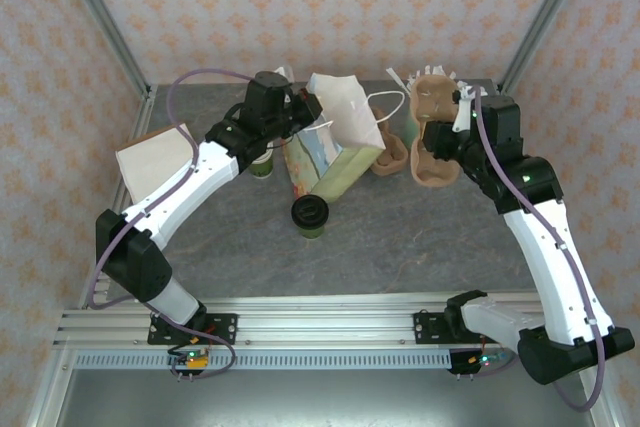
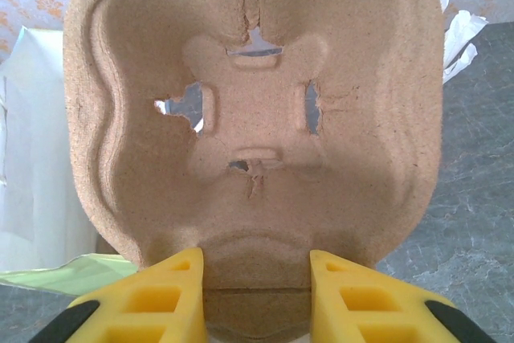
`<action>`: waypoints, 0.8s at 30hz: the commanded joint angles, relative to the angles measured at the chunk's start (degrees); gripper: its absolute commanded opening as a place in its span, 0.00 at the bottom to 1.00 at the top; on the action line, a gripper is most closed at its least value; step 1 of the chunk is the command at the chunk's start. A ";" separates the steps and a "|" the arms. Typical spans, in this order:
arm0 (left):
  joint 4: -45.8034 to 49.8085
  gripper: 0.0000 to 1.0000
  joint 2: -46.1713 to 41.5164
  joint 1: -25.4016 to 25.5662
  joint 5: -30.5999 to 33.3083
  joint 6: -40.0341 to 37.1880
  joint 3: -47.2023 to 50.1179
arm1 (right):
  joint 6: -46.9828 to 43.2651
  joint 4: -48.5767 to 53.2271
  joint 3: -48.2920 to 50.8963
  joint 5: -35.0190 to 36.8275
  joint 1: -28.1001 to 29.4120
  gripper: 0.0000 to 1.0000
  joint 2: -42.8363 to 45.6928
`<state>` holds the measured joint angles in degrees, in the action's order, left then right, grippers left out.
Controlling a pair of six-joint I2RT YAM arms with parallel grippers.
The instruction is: Pack the takeout coffee
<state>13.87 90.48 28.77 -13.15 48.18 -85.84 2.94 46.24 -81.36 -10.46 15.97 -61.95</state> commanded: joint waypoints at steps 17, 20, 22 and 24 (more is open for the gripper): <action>-13.25 0.00 0.22 2.09 0.83 12.81 4.72 | 0.35 0.37 -3.46 -2.34 -0.27 0.31 -0.08; -12.85 0.00 -1.25 2.56 1.22 12.72 6.56 | 0.64 0.28 -3.96 -3.06 -0.24 0.31 0.07; -12.81 0.00 -2.08 2.91 1.61 12.68 7.76 | 0.71 0.25 -4.22 -3.32 -0.23 0.31 0.17; -12.96 0.00 -2.81 3.30 1.94 12.90 9.11 | 0.81 0.36 -4.82 -3.61 -0.28 0.31 0.17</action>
<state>3.44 91.39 31.48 -11.99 60.23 -77.84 3.03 46.33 -83.92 -13.13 15.97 -62.30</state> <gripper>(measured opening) 0.046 0.315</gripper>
